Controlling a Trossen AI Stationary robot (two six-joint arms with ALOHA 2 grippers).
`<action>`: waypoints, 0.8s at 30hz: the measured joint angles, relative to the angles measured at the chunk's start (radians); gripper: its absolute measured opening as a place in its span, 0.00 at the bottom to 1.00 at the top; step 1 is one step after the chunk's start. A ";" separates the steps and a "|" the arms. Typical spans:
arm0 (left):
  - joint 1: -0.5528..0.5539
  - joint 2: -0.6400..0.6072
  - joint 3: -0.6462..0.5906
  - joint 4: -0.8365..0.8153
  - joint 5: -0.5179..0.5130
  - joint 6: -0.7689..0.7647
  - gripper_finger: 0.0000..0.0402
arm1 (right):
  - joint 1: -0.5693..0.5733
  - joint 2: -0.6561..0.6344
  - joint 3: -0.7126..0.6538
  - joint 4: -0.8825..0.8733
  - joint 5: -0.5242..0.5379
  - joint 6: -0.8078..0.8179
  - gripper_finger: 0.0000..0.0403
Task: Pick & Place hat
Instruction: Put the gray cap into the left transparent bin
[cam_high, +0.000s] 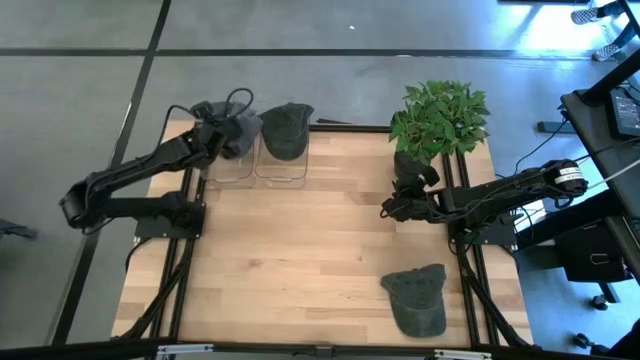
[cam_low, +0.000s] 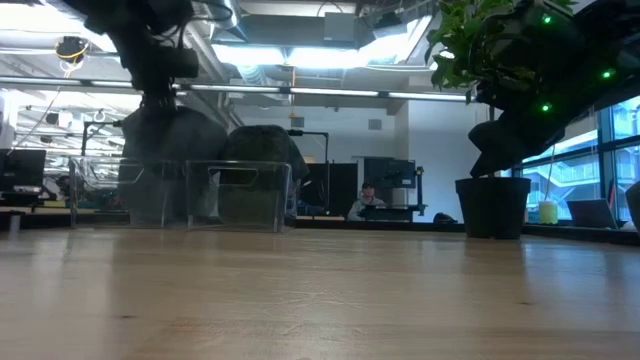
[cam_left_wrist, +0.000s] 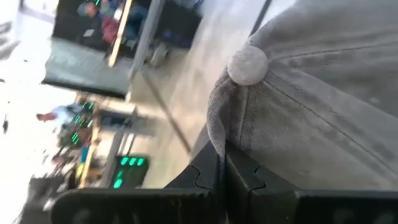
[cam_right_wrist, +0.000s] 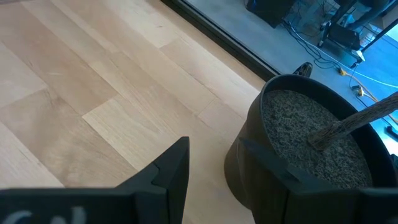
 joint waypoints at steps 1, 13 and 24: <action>0.011 0.016 0.000 0.014 -0.023 -0.001 0.01 | 0.000 0.000 0.000 0.000 0.000 0.000 0.34; 0.104 0.154 0.000 0.099 -0.009 -0.002 0.06 | 0.000 0.000 0.000 0.000 0.000 0.000 0.34; 0.161 0.191 0.000 0.141 -0.120 -0.008 0.09 | 0.000 0.000 0.000 0.000 -0.001 0.000 0.34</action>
